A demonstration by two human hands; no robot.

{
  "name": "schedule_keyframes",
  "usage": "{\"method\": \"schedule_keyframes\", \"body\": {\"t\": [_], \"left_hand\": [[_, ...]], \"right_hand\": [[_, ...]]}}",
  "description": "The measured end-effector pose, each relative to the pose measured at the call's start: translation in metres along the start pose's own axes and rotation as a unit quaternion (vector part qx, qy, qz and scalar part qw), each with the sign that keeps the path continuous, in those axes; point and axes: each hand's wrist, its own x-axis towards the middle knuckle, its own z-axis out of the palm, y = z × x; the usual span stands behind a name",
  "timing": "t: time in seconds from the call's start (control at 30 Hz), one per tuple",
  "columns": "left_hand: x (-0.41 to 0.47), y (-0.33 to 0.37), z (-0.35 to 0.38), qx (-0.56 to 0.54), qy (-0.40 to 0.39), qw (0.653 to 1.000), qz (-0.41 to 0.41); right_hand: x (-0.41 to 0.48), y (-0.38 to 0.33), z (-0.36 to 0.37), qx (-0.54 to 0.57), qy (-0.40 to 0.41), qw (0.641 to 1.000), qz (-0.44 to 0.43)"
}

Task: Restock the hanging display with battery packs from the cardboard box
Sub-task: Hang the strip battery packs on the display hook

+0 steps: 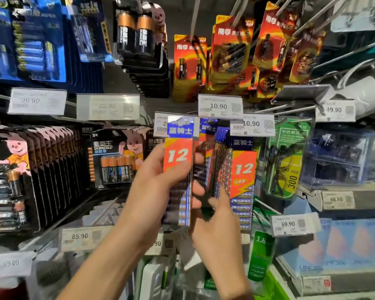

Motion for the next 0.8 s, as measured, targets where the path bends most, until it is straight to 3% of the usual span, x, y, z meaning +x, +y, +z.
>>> {"method": "schedule_keyframes", "body": {"t": [0.13, 0.3, 0.43, 0.6, 0.8], "left_hand": [[-0.006, -0.021, -0.001, 0.018, 0.035, 0.999, 0.019], [-0.002, -0.028, 0.024, -0.012, 0.014, 1.0, -0.009], [0.012, -0.019, 0.036, -0.004, -0.01, 1.0, 0.018], [0.032, 0.015, 0.031, 0.039, -0.009, 0.996, 0.085], [0.046, 0.042, 0.024, 0.098, -0.02, 0.985, 0.143]], "right_hand": [[-0.031, 0.003, -0.024, 0.02, 0.008, 0.999, -0.041], [-0.041, -0.012, -0.03, -0.016, -0.063, 0.991, -0.114], [-0.024, -0.009, -0.031, -0.062, -0.004, 0.985, -0.161], [-0.017, -0.001, -0.031, -0.067, 0.033, 0.989, -0.129], [-0.012, -0.01, -0.03, -0.066, -0.01, 0.991, -0.119]]}}
